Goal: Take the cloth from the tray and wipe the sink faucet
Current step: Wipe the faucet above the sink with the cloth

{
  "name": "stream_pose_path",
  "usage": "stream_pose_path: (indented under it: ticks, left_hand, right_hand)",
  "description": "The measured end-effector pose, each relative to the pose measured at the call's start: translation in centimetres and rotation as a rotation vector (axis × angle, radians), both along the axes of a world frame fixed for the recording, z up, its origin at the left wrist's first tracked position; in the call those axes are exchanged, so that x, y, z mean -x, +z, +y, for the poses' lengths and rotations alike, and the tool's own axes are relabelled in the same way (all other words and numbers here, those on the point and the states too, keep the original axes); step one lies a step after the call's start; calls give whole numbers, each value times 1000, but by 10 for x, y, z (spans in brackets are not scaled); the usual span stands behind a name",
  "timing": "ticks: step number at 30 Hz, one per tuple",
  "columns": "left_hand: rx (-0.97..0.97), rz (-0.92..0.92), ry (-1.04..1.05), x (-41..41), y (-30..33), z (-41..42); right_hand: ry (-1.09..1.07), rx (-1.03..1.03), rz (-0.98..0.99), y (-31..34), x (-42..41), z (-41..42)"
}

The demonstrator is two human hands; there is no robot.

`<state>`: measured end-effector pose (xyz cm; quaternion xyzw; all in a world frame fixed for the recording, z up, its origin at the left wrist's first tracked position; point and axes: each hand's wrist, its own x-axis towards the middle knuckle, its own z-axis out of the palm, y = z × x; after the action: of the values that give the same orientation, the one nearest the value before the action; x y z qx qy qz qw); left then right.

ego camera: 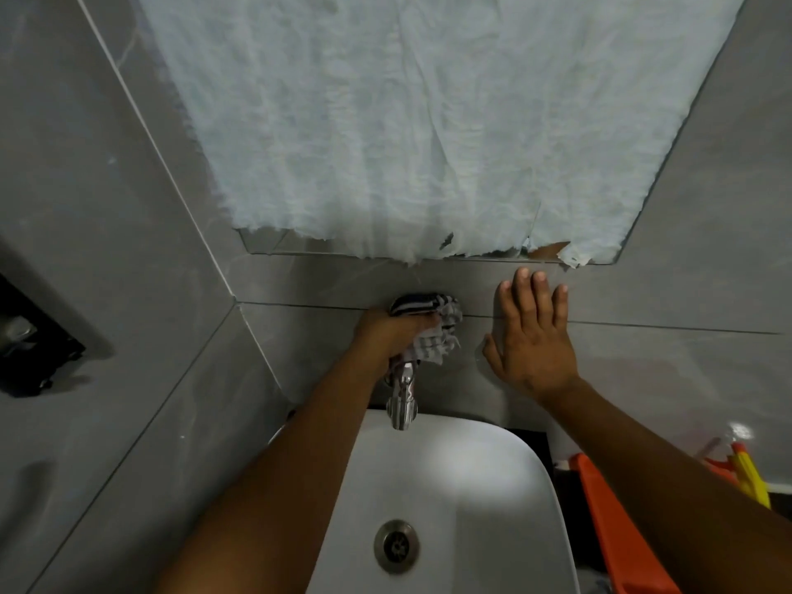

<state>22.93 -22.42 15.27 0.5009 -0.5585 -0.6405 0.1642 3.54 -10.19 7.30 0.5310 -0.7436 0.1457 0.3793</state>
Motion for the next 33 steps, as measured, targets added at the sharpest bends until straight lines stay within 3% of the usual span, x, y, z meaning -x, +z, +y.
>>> stream_pose_path:
  ticks: [5,9,13,15,19,22,24,26,28,31,33]
  left_hand:
    - [-50,62,-47,8,-3,-9]
    - [-41,214,-54,-9,-15,5]
    - [151,-9,-143,-44,-38,35]
    - [265,-17,-112,-61,-59,52]
    - [-24,83,-211,-81,-77,73]
    - [-42,48,-248,-83,-80,81]
    - [-54,32,-227,-86,-85,90]
    - [-57,35,-216,-89,-91,97]
    - [-70,79,-203,-91,-94,101]
    - [-252,344,-176,-100,-97,95]
    - [-562,556,-120,-108,-100,90]
  right_hand:
    - [-13,-24,-2,2,0,-3]
    - [-21,-44,-19,4,-5,0]
    - [-25,-45,-50,11,-10,4]
    - [-31,-79,-72,15,-16,6]
    - [-45,-194,-160,25,-24,13]
    - [-36,-196,-258,33,-34,18]
    - [6,-133,-478,33,-58,21]
    - [178,-147,-984,26,-95,36]
    - [315,-260,-1303,9,-131,57]
    - [300,-333,-1336,-14,-150,74]
    - [266,-292,-1366,-16,-143,77]
